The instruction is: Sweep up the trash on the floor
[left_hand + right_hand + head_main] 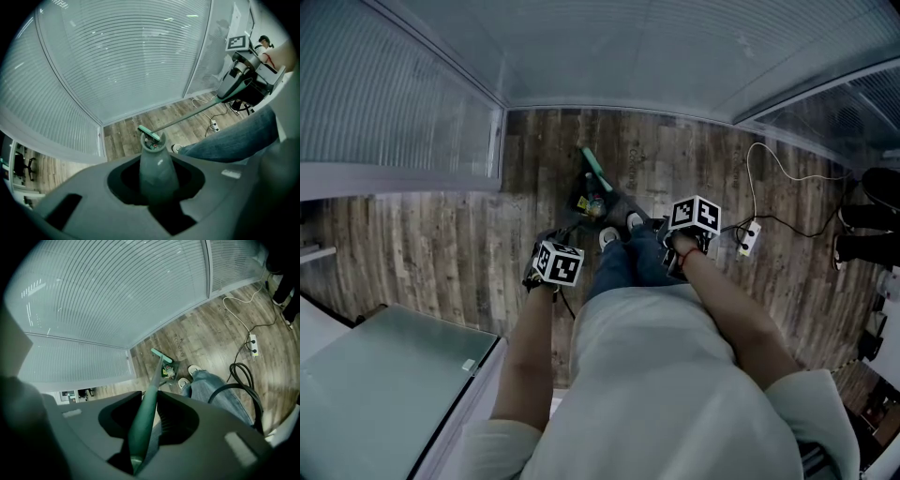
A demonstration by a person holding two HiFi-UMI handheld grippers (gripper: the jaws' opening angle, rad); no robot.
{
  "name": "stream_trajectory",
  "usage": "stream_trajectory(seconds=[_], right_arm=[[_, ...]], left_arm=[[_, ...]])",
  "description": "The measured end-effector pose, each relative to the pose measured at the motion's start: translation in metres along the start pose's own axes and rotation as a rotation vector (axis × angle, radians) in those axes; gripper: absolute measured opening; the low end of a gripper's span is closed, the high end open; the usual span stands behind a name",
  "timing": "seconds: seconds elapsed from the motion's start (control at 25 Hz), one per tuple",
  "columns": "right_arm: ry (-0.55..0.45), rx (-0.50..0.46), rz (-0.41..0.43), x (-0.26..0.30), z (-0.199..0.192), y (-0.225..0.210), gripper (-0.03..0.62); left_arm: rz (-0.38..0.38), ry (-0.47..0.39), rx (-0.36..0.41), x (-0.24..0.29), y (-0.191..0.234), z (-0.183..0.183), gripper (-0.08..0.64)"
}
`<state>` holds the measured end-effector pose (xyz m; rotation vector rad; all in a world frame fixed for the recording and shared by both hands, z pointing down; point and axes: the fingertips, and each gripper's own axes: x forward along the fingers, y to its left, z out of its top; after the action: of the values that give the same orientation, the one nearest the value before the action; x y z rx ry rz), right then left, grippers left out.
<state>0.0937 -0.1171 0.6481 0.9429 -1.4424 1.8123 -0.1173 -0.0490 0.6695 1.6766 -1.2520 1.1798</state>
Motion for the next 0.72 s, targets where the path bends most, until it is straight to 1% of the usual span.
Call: stream_trajectory(seconds=[0.72], right_arm=[[-0.094, 0.019, 0.022, -0.021, -0.012, -0.008, 0.110]], left_arm=[[0.001, -0.011, 0.005, -0.002, 0.000, -0.010, 0.092]])
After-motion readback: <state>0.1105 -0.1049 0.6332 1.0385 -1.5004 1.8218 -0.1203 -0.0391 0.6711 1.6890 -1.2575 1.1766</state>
